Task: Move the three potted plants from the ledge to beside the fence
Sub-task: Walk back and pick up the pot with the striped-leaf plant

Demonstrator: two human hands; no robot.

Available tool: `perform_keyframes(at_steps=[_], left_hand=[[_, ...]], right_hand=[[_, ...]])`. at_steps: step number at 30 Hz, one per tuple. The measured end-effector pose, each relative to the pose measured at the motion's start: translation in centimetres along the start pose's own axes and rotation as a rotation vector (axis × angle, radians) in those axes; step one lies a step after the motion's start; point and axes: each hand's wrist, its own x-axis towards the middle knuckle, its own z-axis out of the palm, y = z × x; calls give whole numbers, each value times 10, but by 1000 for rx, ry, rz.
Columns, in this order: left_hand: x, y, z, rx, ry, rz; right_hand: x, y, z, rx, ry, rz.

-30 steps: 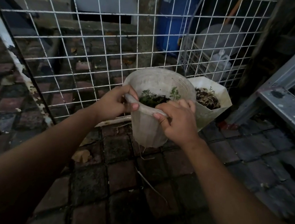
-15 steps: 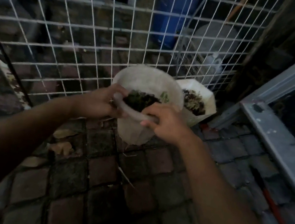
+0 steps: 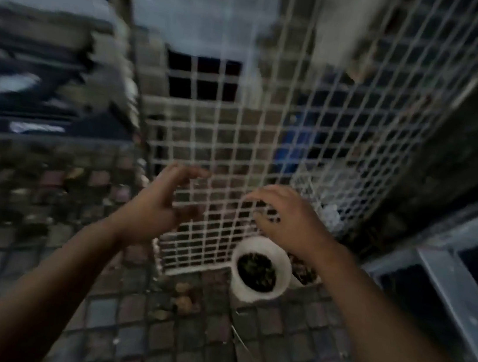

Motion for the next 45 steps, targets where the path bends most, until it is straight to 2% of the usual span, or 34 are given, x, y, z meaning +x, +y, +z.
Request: perform_keyframes(at_steps=[5, 8, 11, 15, 20, 28, 32, 36, 45], left_hand=[[-80, 115, -224, -43, 250, -25], [-130, 160, -336, -52, 438, -48], [-174, 192, -417, 24, 569, -58], [-213, 199, -497, 8, 721, -42], [-222, 169, -576, 24, 862, -84], [-163, 86, -700, 98, 1003, -167], [-148, 47, -759, 67, 1037, -258], [-141, 4, -816, -7, 1146, -341], [-100, -132, -946, 16, 1064, -494]], right_hand=[[67, -216, -112, -6, 41, -217], [101, -339, -153, 53, 81, -319], [132, -439, -166, 91, 113, -437], [174, -536, -164, 125, 152, -565], [243, -612, -152, 139, 128, -632], [413, -672, -116, 198, 121, -690], [498, -716, -94, 179, -11, -709], [574, -777, -64, 125, -91, -775], [707, -896, 55, 54, -195, -849]])
